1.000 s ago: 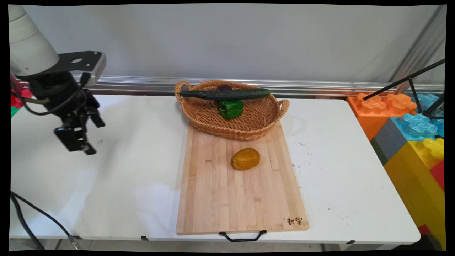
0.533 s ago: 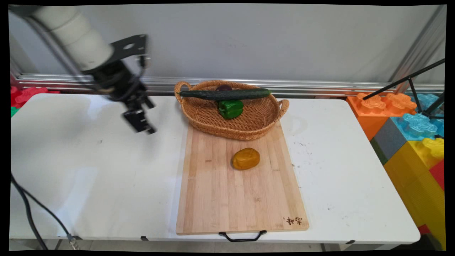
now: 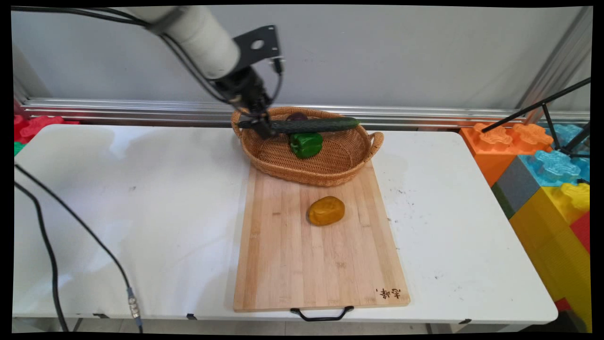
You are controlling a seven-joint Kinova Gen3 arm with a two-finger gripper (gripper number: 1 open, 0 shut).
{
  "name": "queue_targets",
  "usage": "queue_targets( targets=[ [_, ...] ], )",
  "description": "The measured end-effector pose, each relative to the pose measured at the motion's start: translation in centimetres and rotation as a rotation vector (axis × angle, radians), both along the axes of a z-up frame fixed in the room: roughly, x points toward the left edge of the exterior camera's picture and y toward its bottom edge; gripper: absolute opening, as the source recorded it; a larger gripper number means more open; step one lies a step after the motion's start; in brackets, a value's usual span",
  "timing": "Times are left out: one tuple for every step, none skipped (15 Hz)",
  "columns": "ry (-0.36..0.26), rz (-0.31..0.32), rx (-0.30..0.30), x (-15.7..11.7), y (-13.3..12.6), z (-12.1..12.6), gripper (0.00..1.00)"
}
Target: Pick up the cucumber from the vegetable basket
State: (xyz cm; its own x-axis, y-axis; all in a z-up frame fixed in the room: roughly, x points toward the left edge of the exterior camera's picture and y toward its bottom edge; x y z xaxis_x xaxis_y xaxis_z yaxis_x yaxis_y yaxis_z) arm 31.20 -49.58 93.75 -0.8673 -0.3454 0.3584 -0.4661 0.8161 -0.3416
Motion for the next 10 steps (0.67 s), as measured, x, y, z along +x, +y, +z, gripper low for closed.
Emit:
queue_targets(
  targets=[
    [-0.002, -0.001, -0.021, -0.7, -1.0, -0.5, 1.00],
    [-0.001, -0.003, -0.038, -1.6, -2.2, -1.3, 1.00],
    [0.001, -0.003, -0.051, -2.3, -3.2, -2.1, 1.00],
    [0.004, -0.003, -0.064, -3.1, -4.4, -3.1, 1.00],
    [0.006, -0.002, -0.075, -3.8, -5.6, -4.1, 1.00],
    [0.006, 0.001, -0.083, -4.2, -6.5, -5.0, 1.00],
    [0.008, 0.006, -0.089, -4.5, -7.2, -5.7, 1.00],
    [0.009, 0.010, -0.097, -4.9, -7.9, -6.4, 1.00],
    [0.011, 0.015, -0.106, -5.3, -8.8, -7.3, 1.00],
    [0.013, 0.022, -0.115, -5.8, -9.8, -8.3, 1.00]
  ],
)
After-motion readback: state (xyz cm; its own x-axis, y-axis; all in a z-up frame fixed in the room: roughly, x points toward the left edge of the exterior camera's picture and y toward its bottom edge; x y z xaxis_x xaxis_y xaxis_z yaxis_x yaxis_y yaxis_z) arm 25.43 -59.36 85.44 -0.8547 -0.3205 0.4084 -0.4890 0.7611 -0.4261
